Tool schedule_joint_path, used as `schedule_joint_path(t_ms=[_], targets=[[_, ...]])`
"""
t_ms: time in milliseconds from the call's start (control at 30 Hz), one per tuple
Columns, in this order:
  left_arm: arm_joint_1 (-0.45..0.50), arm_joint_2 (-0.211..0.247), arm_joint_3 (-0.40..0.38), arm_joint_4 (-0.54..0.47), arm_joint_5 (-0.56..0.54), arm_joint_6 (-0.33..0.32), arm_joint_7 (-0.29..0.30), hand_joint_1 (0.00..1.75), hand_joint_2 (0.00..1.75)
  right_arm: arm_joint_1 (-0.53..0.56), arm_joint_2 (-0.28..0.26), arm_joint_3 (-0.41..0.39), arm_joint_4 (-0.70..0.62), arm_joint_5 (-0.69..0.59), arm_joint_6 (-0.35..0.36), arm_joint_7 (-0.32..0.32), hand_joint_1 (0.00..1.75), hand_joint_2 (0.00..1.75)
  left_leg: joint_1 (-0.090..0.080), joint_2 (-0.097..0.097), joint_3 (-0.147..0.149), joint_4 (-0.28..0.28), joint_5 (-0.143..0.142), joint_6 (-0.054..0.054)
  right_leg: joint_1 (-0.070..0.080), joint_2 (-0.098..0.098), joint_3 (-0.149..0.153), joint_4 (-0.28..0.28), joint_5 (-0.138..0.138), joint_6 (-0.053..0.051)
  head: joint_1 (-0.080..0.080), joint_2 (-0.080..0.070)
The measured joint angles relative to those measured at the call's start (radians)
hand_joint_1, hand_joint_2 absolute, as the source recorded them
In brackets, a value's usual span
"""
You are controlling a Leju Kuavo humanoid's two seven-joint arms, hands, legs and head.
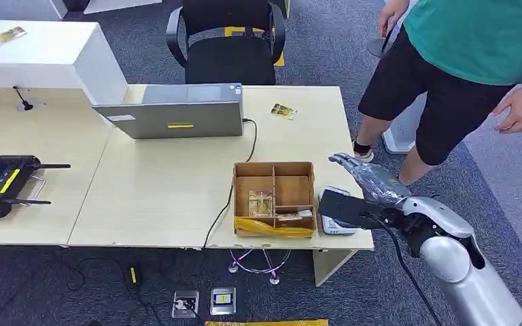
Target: Pass the card to the sensor for recognition and then transmit it.
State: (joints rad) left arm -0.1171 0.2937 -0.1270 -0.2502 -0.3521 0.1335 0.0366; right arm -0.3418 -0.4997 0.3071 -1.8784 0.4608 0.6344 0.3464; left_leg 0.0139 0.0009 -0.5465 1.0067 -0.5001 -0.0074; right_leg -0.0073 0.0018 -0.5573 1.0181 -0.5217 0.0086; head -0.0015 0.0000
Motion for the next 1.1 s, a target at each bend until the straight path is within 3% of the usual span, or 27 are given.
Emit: schedule_joint_path(t_ms=[133, 233, 300, 500, 633, 867, 1100], targets=[[-0.003, -0.011, 0.003, 0.004, 0.06, 0.045, -0.023, 0.0, 0.0, -0.009, 0.002, 0.007, -0.003, 0.039, -0.014, -0.04, 0.0, 1.75, 0.0, 0.0, -0.001, 0.0, 0.0, 0.0, 0.0, 0.0, 0.0, 0.0, 0.0, 0.0, 0.0, 0.0], [-0.014, -0.027, 0.017, 0.005, 0.118, 0.087, -0.065, 0.0, 0.0, -0.045, 0.013, 0.022, 0.002, 0.105, -0.036, -0.103, 0.0, 1.75, 0.0, 0.0, 0.0, 0.0, 0.0, 0.0, 0.0, 0.0, 0.0, 0.0, 0.0, 0.0, 0.0, 0.0], [-0.043, -0.034, 0.027, 0.004, 0.135, 0.09, -0.058, 0.0, 0.0, -0.074, 0.026, 0.037, 0.016, 0.14, -0.041, -0.14, 0.0, 1.75, 0.0, -0.002, 0.0, 0.0, 0.002, 0.0, 0.0, -0.001, 0.0, 0.0, 0.0, 0.0, 0.0, 0.0], [-0.252, -0.009, 0.051, -0.008, 0.121, 0.049, 0.174, 0.0, 0.0, -0.133, 0.084, 0.119, 0.065, 0.239, -0.043, -0.163, 0.0, 1.75, 0.002, -0.015, -0.004, 0.0, 0.008, -0.003, 0.002, -0.013, 0.0, 0.002, 0.003, -0.003, 0.0, 0.0], [-0.366, 0.018, 0.051, -0.011, 0.067, 0.019, 0.275, 0.0, 0.0, -0.142, 0.13, 0.172, 0.084, 0.287, -0.053, -0.133, 0.0, 1.75, 0.002, -0.014, -0.004, 0.0, 0.009, -0.005, 0.002, -0.012, -0.002, 0.003, 0.003, -0.004, -0.001, 0.0], [-0.411, 0.022, 0.043, -0.014, 0.03, 0.013, 0.314, 0.0, 0.0, -0.149, 0.181, 0.25, 0.118, 0.254, -0.063, -0.119, 0.0, 1.75, 0.007, -0.016, -0.031, 0.006, 0.019, -0.007, 0.008, -0.014, -0.027, 0.003, 0.013, -0.006, 0.0, 0.0], [-0.419, 0.023, 0.043, -0.014, 0.021, 0.023, 0.314, 0.0, 0.0, -0.196, 0.182, 0.278, 0.152, 0.204, -0.056, -0.125, 0.0, 1.75, 0.011, -0.014, -0.049, 0.009, 0.029, -0.008, 0.012, -0.011, -0.044, 0.003, 0.025, -0.006, 0.0, 0.0]])
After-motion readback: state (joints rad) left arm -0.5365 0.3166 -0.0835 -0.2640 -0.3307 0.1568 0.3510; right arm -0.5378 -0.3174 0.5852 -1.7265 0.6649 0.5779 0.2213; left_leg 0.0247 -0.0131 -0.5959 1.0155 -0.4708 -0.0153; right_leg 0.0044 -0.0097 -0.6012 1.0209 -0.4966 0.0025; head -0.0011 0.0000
